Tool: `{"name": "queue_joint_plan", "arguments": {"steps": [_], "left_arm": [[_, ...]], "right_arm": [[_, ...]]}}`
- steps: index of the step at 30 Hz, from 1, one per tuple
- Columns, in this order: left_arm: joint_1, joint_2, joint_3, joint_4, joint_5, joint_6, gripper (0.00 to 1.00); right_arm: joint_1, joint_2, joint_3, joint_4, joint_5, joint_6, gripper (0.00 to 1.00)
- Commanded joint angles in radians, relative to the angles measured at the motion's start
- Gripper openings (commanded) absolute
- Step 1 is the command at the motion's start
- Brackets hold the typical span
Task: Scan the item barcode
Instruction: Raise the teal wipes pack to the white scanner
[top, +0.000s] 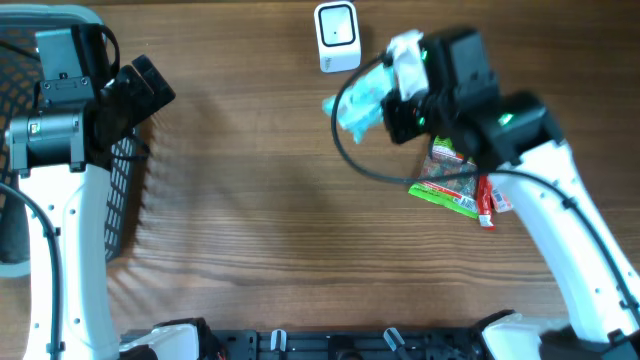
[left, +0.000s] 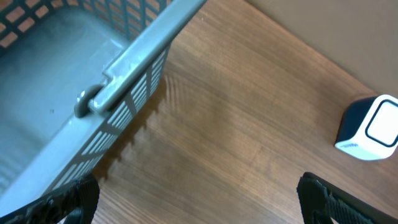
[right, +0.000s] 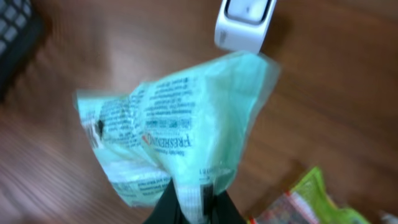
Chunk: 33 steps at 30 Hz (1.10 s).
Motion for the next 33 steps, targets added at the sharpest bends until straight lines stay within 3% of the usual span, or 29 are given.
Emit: {"name": "queue_joint_plan", "arguments": {"steps": [1, 4, 9, 14, 19, 21, 25, 33], "left_arm": [[0.006, -0.007, 0.009, 0.003, 0.001, 0.008, 1.0], [0.006, -0.007, 0.009, 0.003, 0.001, 0.008, 1.0], [0.006, -0.007, 0.009, 0.003, 0.001, 0.008, 1.0], [0.006, -0.007, 0.009, 0.003, 0.001, 0.008, 1.0], [0.006, -0.007, 0.009, 0.003, 0.001, 0.008, 1.0], [0.006, -0.007, 0.009, 0.003, 0.001, 0.008, 1.0], [0.006, -0.007, 0.009, 0.003, 0.001, 0.008, 1.0], [0.006, -0.007, 0.009, 0.003, 0.001, 0.008, 1.0]], "right_arm": [[-0.002, 0.175, 0.327, -0.137, 0.097, -0.06, 0.04], [0.009, 0.353, 0.578, -0.175, 0.193, -0.132, 0.04], [0.063, 0.512, 0.578, 0.009, 0.536, -0.166, 0.04], [0.113, 0.686, 0.578, 0.2, 0.75, -0.313, 0.04], [0.144, 0.899, 0.578, 0.658, 1.098, -0.636, 0.04], [0.144, 0.956, 0.577, 0.799, 1.146, -0.712, 0.04], [0.149, 1.007, 0.576, 0.896, 1.176, -0.701, 0.04], [0.214, 1.016, 0.563, 0.845, 1.163, -0.704, 0.04]]}}
